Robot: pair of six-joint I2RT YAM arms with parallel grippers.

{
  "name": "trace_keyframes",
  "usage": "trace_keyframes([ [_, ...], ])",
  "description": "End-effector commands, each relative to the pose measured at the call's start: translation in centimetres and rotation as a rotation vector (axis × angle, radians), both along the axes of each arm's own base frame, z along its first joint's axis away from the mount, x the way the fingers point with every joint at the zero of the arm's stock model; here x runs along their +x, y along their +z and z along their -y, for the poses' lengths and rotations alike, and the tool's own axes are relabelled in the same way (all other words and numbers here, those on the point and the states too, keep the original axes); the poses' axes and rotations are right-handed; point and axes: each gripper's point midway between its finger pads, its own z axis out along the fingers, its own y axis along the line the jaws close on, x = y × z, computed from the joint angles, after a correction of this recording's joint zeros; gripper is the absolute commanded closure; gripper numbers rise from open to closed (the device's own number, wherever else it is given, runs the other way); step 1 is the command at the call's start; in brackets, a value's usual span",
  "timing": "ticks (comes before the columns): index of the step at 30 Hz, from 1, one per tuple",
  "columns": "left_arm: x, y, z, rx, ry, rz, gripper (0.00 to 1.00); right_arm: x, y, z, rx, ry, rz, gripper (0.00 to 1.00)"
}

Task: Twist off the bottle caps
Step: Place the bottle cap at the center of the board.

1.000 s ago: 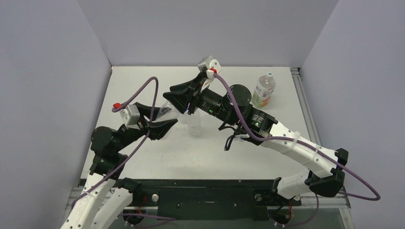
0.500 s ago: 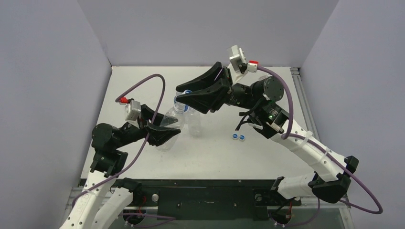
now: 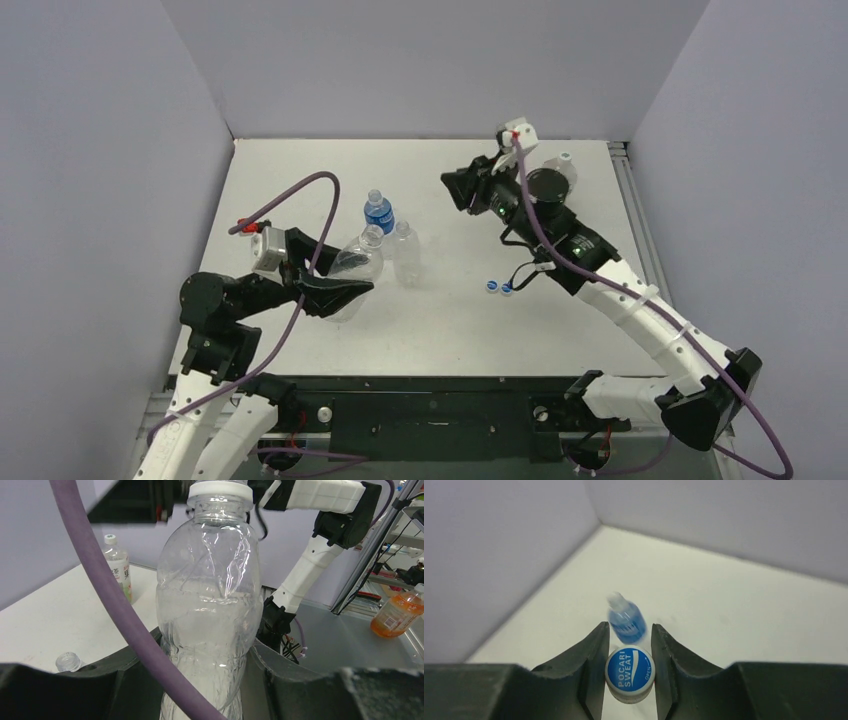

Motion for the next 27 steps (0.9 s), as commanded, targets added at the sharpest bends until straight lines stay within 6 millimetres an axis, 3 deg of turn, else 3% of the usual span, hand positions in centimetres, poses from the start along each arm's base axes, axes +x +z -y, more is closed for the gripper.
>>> trace_keyframes([
  [1,-1.1,2.3,-0.5,-0.013,0.007,0.150,1.00,4.2,-13.0,6.8,-0.212,-0.396,-0.224,1.00],
  [2,-1.1,2.3,-0.5,-0.014,0.013,0.153,1.00,4.2,-16.8,7.6,-0.251,-0.427,-0.280,1.00],
  [3,-1.1,2.3,-0.6,-0.014,0.016,0.156,1.00,4.8,-17.7,8.3,-0.213,-0.468,-0.298,1.00],
  [4,-1.0,2.3,-0.6,-0.015,0.018,0.156,1.00,4.6,-21.0,8.8,-0.251,-0.486,-0.345,1.00],
  [7,-0.9,2.4,-0.6,-0.017,0.021,0.156,1.00,5.3,-25.9,10.2,-0.267,-0.587,-0.401,1.00],
  [9,-0.9,2.4,-0.6,-0.019,0.025,0.157,1.00,5.7,-28.1,10.7,-0.269,-0.629,-0.420,1.00],
  [18,-0.7,2.0,-0.7,-0.012,0.041,0.152,1.00,6.8,-33.1,13.0,-0.260,-0.798,-0.444,1.00],
  [27,-0.2,1.9,-0.7,-0.011,0.056,0.142,1.00,6.4,-38.0,13.6,-0.296,-0.837,-0.503,1.00],
])
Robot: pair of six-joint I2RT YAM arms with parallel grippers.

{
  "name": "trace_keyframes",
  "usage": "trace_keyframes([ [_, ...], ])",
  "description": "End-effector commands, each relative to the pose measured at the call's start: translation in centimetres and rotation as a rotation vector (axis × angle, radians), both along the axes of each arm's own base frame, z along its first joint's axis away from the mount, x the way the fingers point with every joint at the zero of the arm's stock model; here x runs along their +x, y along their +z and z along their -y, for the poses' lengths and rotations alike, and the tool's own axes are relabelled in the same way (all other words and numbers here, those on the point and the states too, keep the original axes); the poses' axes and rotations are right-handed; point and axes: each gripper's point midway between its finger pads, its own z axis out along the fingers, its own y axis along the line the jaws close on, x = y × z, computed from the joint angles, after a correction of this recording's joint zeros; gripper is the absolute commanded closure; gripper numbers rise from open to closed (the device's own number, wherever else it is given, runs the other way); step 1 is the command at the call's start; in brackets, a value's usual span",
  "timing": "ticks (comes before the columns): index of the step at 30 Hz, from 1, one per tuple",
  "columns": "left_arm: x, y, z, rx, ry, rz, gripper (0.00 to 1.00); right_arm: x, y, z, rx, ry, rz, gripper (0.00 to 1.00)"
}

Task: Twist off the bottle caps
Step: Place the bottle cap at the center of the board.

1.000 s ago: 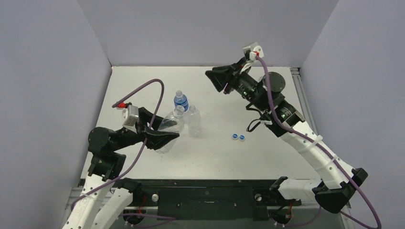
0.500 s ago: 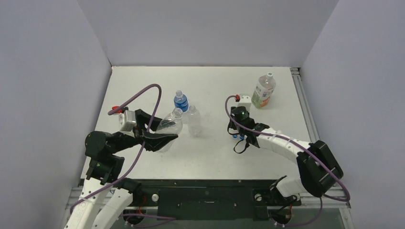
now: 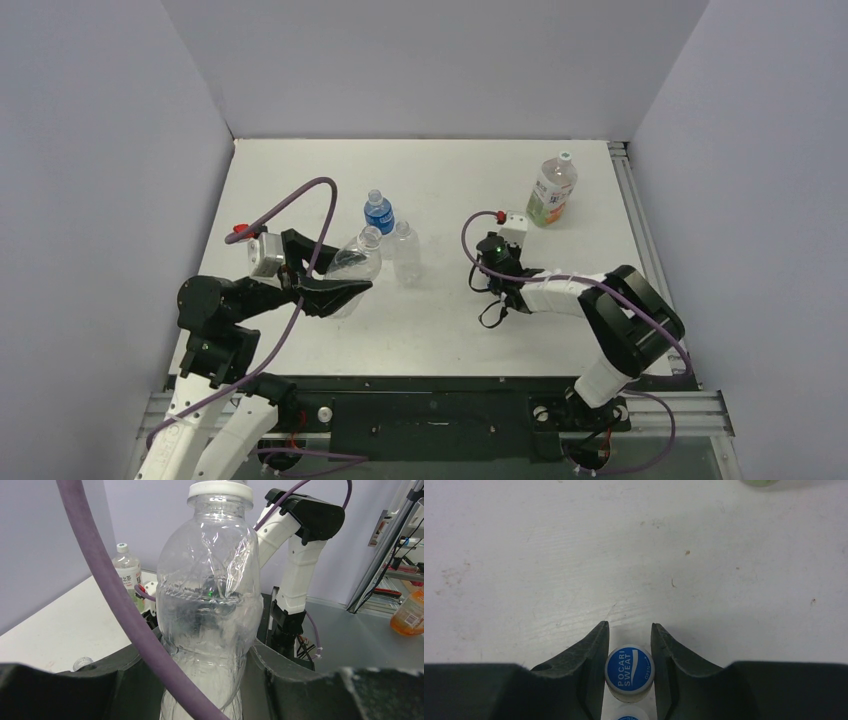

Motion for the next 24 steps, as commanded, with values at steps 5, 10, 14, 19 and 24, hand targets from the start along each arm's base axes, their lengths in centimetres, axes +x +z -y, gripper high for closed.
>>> trace_keyframes([
  [5,0.2,1.5,-0.3,-0.019,0.030,0.054,1.00,0.6,-1.4,0.8,0.016,-0.083,0.023,0.92],
  [10,0.4,1.7,-0.3,-0.024,0.037,0.052,1.00,0.3,-1.8,0.6,0.028,-0.076,0.005,0.68],
  [14,0.5,1.8,-0.3,-0.028,0.042,0.052,1.00,0.3,-0.9,0.5,0.028,-0.061,0.005,0.51],
  [19,0.6,1.9,-0.4,-0.034,0.049,0.049,1.00,0.5,2.0,0.1,0.051,-0.039,0.044,0.35],
  [24,0.8,1.7,-0.4,-0.038,0.057,0.046,1.00,0.2,10.6,-1.3,0.142,0.048,0.175,0.34],
])
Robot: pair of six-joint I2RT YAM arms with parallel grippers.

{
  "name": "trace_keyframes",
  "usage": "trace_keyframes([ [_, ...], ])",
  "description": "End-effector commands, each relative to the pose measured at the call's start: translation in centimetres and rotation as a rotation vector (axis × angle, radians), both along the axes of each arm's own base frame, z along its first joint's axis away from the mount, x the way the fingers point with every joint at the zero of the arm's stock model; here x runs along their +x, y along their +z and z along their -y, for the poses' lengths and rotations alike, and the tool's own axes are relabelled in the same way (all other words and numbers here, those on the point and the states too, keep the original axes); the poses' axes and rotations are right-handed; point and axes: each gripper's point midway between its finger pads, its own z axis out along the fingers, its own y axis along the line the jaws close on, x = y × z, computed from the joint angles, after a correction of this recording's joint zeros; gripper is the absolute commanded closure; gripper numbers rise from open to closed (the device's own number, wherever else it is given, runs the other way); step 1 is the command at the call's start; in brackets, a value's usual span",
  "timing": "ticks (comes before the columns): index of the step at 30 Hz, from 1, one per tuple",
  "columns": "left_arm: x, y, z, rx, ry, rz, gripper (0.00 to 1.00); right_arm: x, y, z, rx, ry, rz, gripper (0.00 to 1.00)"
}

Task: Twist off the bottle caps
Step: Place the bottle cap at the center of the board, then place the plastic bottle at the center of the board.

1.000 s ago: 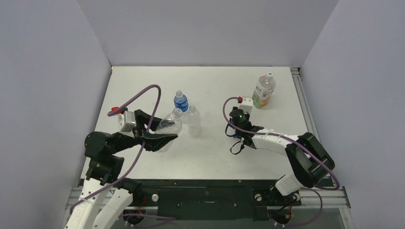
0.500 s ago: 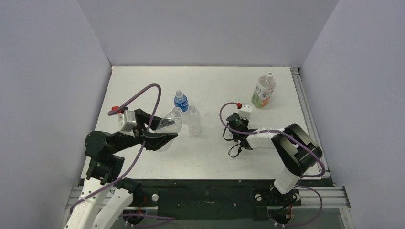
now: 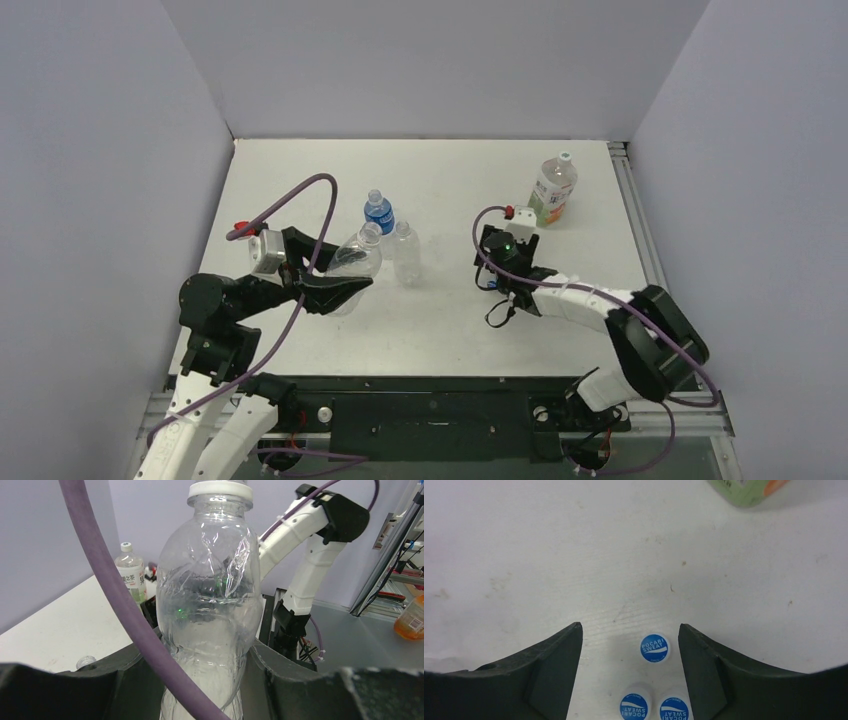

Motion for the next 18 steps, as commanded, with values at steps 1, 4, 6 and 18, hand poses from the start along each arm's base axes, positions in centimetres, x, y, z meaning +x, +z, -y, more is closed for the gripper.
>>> trace_keyframes([
  [1,0.4,1.7,-0.4,-0.035,0.045,0.052,1.00,0.8,11.1,-2.4,0.124,0.107,0.198,0.34],
  [4,0.7,1.6,-0.4,-0.040,0.055,0.049,1.00,-0.5,20.1,-4.1,0.224,0.247,0.342,0.34],
  [6,0.9,1.3,-0.4,-0.040,0.061,0.039,1.00,-2.4,25.6,-5.9,0.296,0.402,0.435,0.34],
  [18,0.5,1.0,-0.5,-0.045,0.052,0.028,1.00,-17.1,42.0,-16.1,0.636,1.220,0.672,0.20],
])
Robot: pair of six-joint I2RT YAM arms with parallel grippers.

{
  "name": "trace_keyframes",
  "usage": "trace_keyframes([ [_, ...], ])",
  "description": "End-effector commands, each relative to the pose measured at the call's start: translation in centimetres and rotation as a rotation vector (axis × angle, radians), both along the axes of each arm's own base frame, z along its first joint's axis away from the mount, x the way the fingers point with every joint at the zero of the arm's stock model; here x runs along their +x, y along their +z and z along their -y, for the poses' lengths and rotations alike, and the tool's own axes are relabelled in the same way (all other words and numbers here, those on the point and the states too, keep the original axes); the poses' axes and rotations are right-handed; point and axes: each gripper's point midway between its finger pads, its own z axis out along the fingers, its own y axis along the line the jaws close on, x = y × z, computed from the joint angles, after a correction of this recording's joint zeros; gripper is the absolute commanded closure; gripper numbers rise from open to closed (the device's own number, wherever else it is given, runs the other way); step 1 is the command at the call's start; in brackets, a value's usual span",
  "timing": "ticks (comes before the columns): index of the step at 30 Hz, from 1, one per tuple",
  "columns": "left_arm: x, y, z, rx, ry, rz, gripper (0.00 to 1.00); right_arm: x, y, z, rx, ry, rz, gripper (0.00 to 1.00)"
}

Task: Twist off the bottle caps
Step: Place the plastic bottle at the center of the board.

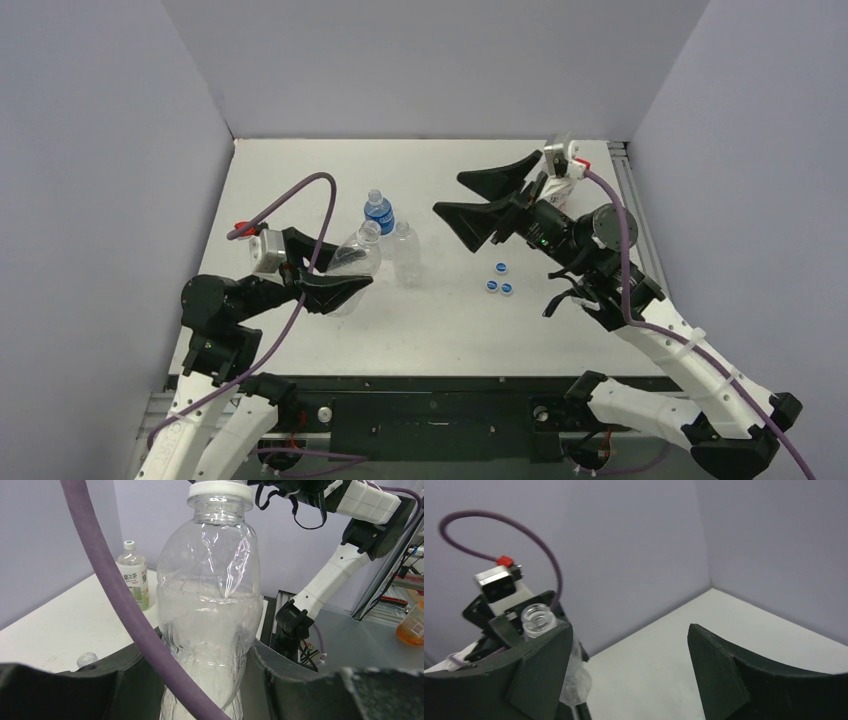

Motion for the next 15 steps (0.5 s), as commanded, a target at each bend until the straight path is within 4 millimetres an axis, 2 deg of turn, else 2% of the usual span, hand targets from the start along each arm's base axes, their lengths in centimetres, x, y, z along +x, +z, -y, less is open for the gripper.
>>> trace_keyframes([
  [1,0.1,1.3,-0.4,-0.035,0.033,0.041,1.00,-4.4,1.4,-4.4,0.002,0.272,0.056,0.20],
  [7,-0.1,1.4,-0.3,-0.033,0.022,0.037,1.00,-6.0,3.1,-6.9,0.068,0.392,0.075,0.18],
  [15,-0.1,1.5,-0.4,-0.036,0.025,0.044,1.00,-8.0,3.7,-9.8,0.091,0.510,0.073,0.17],
])
